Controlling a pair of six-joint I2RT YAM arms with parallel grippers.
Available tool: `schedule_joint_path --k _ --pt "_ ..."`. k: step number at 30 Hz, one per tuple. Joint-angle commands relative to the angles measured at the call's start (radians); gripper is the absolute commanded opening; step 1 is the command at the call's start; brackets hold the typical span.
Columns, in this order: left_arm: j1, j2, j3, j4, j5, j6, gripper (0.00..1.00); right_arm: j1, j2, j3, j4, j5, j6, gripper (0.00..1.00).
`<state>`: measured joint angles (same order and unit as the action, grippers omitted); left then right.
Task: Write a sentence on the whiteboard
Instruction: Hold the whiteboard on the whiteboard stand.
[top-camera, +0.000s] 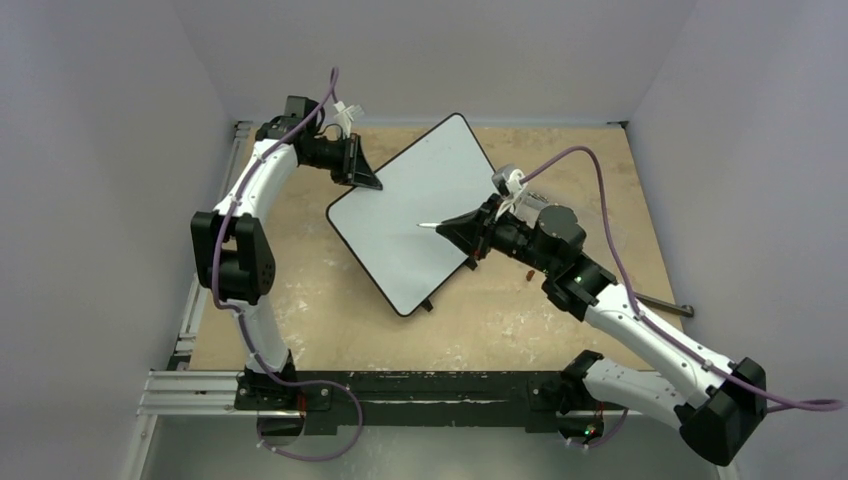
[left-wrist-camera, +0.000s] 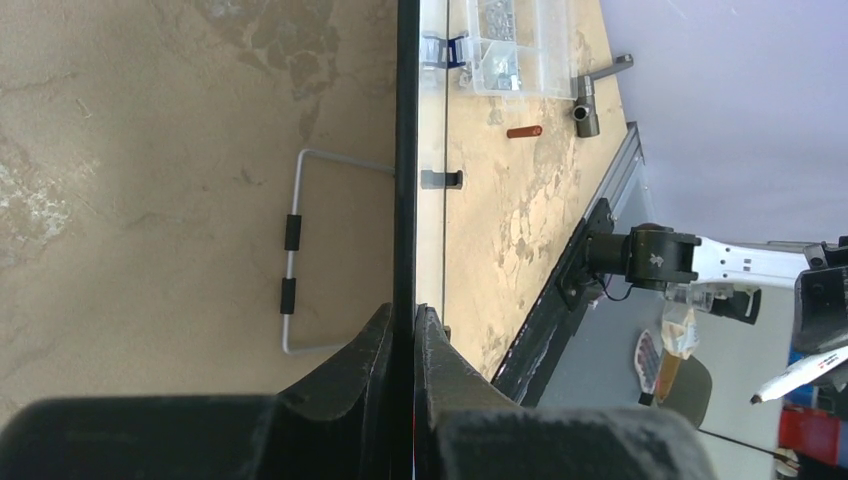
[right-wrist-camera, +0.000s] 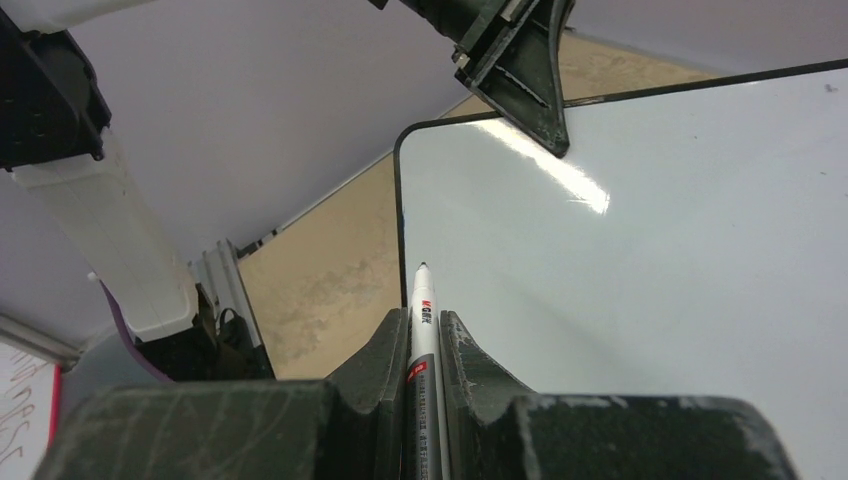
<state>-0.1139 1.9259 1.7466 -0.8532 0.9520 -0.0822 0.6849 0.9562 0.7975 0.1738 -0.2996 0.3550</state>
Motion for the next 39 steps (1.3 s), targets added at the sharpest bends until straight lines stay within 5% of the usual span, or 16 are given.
schedule_joint_path --k 1,21,39 --pt "-0.017 -0.073 -0.015 0.033 -0.073 0.077 0.00 0.000 0.051 -0.001 0.146 -0.099 -0.025 0.00" --pt "-0.040 -0.126 -0.048 0.064 -0.137 0.059 0.00 0.074 0.449 0.137 0.447 -0.054 -0.034 0.00" --pt "-0.040 -0.137 -0.055 0.077 -0.131 0.045 0.00 0.096 0.660 0.288 0.477 -0.002 0.009 0.00"
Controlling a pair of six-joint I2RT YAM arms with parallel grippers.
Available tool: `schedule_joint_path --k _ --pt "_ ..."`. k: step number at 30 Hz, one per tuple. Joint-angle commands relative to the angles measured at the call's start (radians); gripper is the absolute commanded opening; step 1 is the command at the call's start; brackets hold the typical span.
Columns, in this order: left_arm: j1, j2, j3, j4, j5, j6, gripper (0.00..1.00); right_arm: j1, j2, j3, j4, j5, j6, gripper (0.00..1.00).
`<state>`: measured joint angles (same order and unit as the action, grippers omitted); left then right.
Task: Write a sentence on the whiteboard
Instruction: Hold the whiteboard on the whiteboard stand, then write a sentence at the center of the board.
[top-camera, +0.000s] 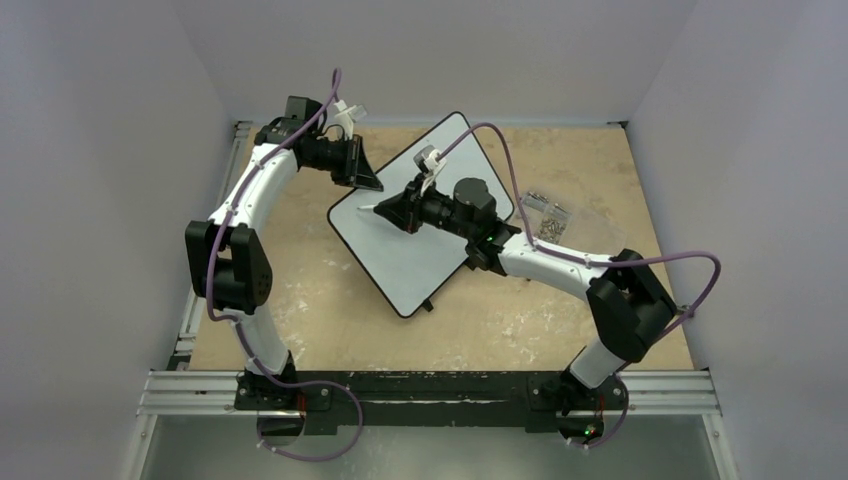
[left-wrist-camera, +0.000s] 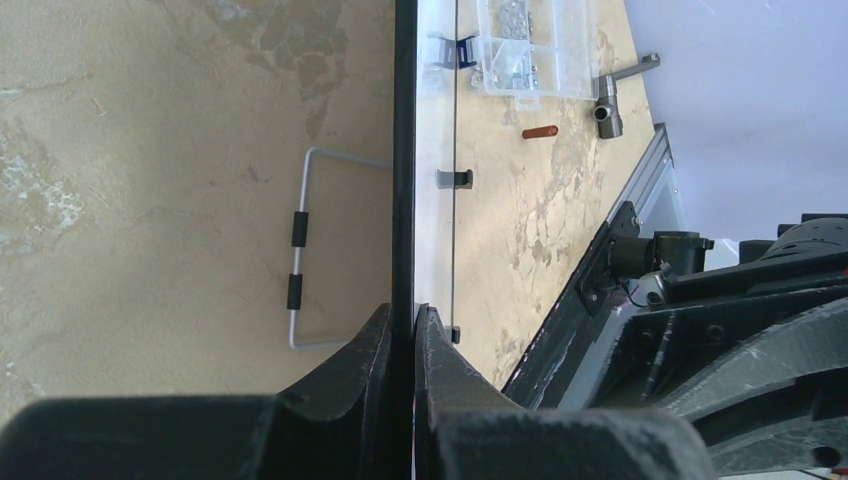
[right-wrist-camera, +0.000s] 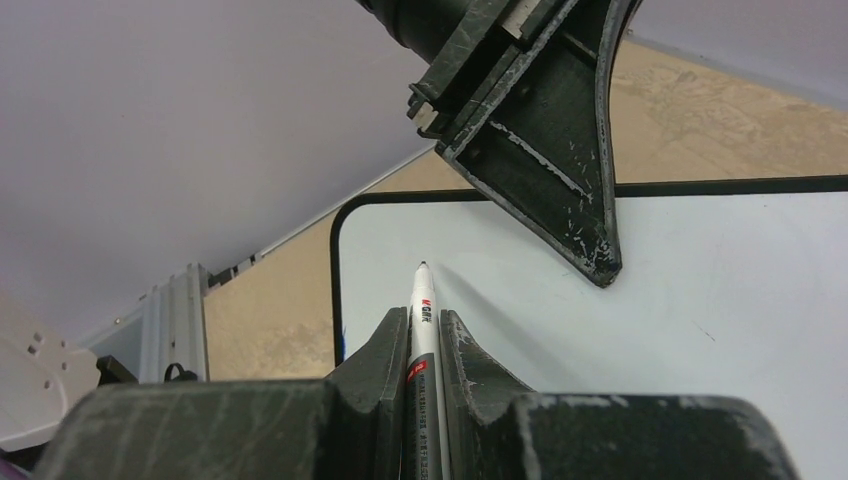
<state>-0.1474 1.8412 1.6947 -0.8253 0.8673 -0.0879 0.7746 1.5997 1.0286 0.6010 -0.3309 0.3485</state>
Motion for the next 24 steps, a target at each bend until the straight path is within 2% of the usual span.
schedule_joint_path --k 1,14,24 --pt "-0.006 -0.053 -0.003 0.048 -0.047 0.051 0.00 0.006 0.025 0.061 0.047 0.031 0.016 0.00" --pt "-0.008 -0.061 -0.006 0.052 -0.042 0.045 0.00 0.022 0.086 0.071 0.011 -0.007 0.013 0.00" --pt "-0.008 -0.065 -0.010 0.059 -0.042 0.040 0.00 0.033 0.070 0.005 -0.021 -0.005 0.002 0.00"
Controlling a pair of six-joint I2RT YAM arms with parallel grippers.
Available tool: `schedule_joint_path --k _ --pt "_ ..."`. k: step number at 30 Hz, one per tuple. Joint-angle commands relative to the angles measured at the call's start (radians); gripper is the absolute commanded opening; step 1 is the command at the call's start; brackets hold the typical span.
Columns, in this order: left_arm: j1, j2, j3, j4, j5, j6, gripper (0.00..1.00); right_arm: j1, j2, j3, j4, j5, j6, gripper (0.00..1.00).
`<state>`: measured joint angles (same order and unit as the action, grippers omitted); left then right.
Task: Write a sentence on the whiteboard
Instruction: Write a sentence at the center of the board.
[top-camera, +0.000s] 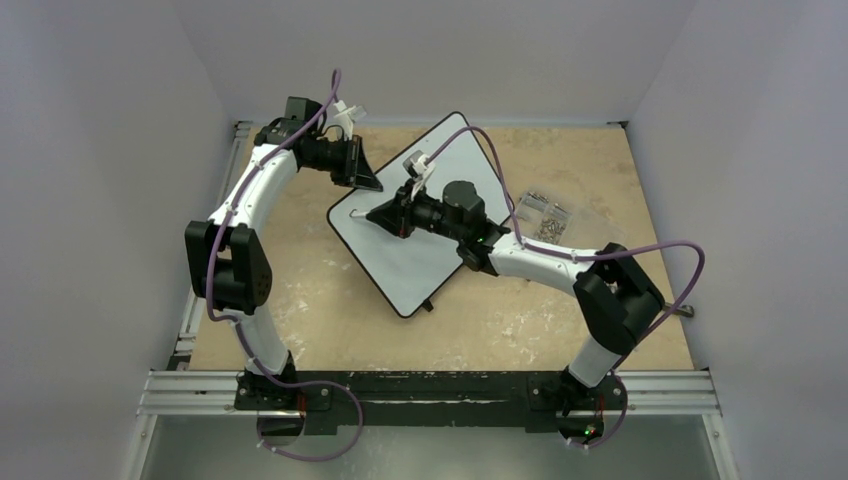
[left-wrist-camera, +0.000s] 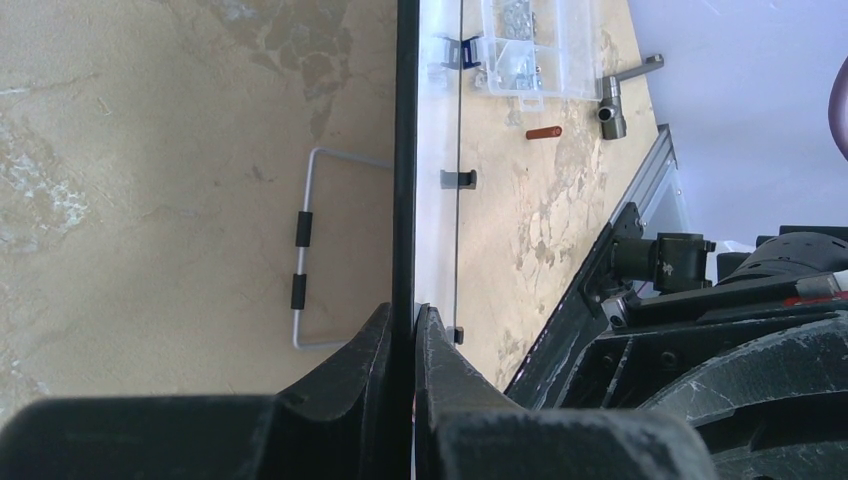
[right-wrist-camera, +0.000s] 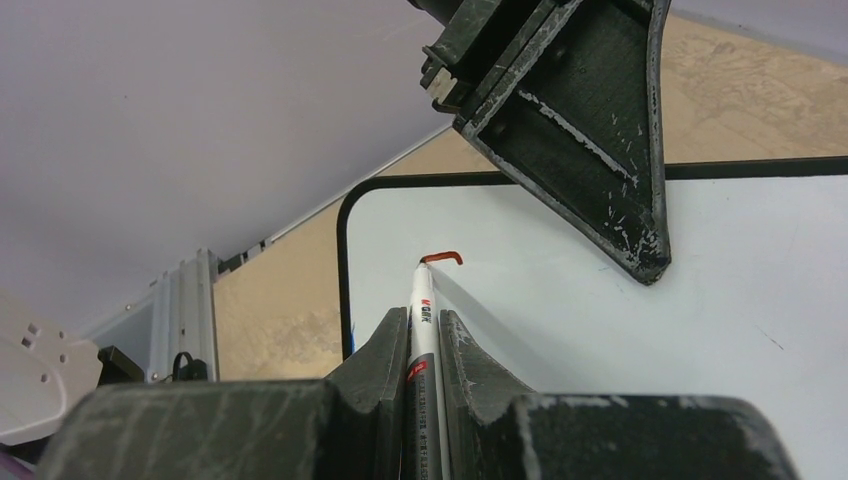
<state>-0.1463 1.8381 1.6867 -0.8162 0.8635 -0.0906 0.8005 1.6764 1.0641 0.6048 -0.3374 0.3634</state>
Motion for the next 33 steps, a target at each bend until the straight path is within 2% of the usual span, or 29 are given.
schedule_joint_path --k 1,19,27,33 --pt "-0.009 -0.063 -0.003 0.049 -0.038 0.043 0.00 0.007 -0.017 -0.042 -0.028 0.012 -0.014 0.00" --pt "-0.012 -0.070 -0.009 0.052 -0.041 0.043 0.00 -0.004 -0.069 -0.081 -0.131 0.224 -0.039 0.00" --pt "-0.012 -0.072 -0.011 0.052 -0.043 0.043 0.00 -0.005 -0.088 -0.116 -0.156 0.224 -0.065 0.00" --pt "-0.012 -0.074 -0.009 0.052 -0.044 0.043 0.00 -0.004 -0.098 -0.140 -0.183 0.158 -0.088 0.00"
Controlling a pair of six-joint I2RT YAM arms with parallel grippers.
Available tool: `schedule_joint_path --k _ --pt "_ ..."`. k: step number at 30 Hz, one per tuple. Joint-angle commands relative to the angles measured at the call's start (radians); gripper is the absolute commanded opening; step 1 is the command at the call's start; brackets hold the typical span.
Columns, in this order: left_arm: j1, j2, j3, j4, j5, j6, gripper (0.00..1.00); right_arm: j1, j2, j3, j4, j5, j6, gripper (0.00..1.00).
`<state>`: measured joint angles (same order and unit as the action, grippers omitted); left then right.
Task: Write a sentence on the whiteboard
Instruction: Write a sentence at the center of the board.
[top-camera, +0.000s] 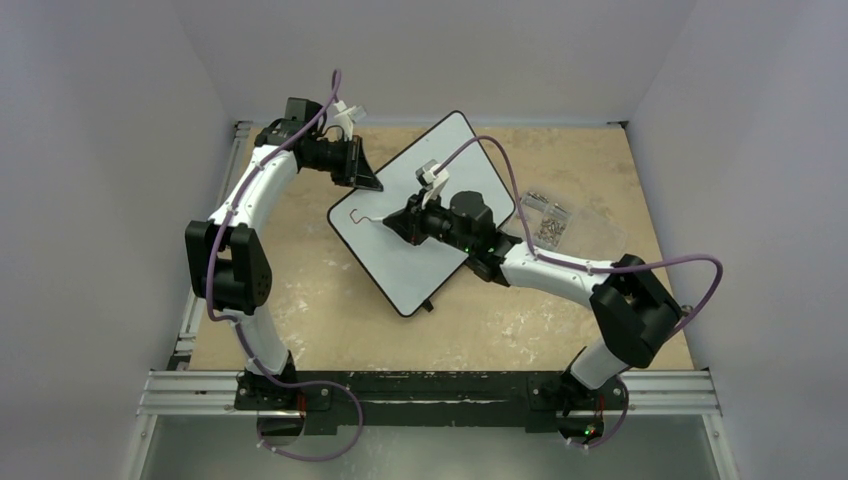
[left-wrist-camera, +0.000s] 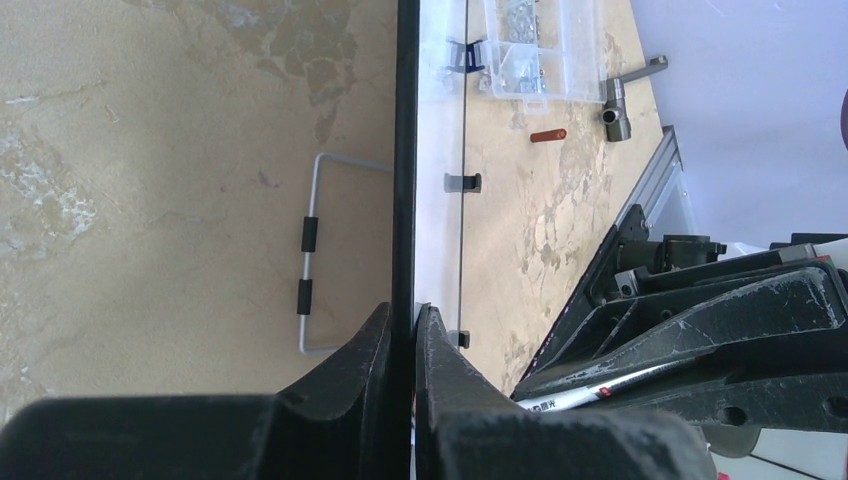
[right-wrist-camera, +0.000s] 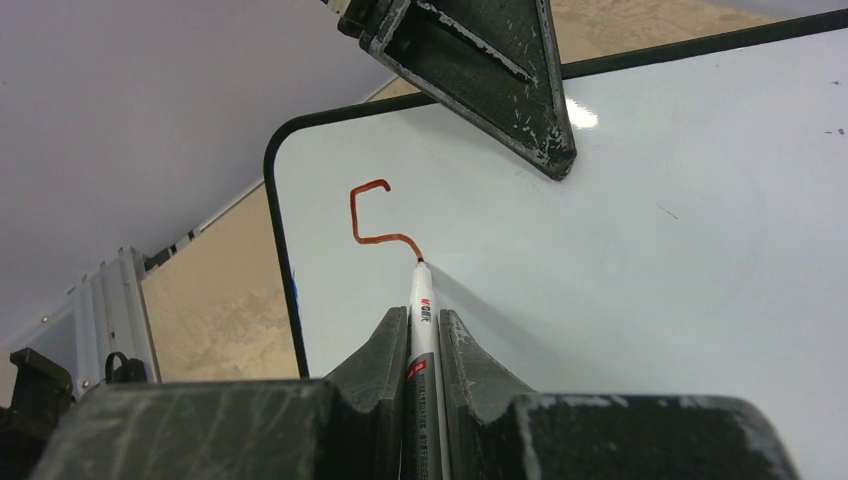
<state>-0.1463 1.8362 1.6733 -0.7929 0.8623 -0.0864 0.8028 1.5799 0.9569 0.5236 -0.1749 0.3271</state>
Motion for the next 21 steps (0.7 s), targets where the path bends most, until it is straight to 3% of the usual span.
schedule_joint_path --k 1,21 --pt "-0.012 -0.073 0.005 0.029 -0.042 0.039 0.00 -0.006 -0.001 -0.036 -0.101 -0.018 -0.052 0.00" --pt "-0.013 -0.077 0.003 0.030 -0.043 0.038 0.00 0.004 0.064 0.057 -0.102 -0.206 -0.069 0.00"
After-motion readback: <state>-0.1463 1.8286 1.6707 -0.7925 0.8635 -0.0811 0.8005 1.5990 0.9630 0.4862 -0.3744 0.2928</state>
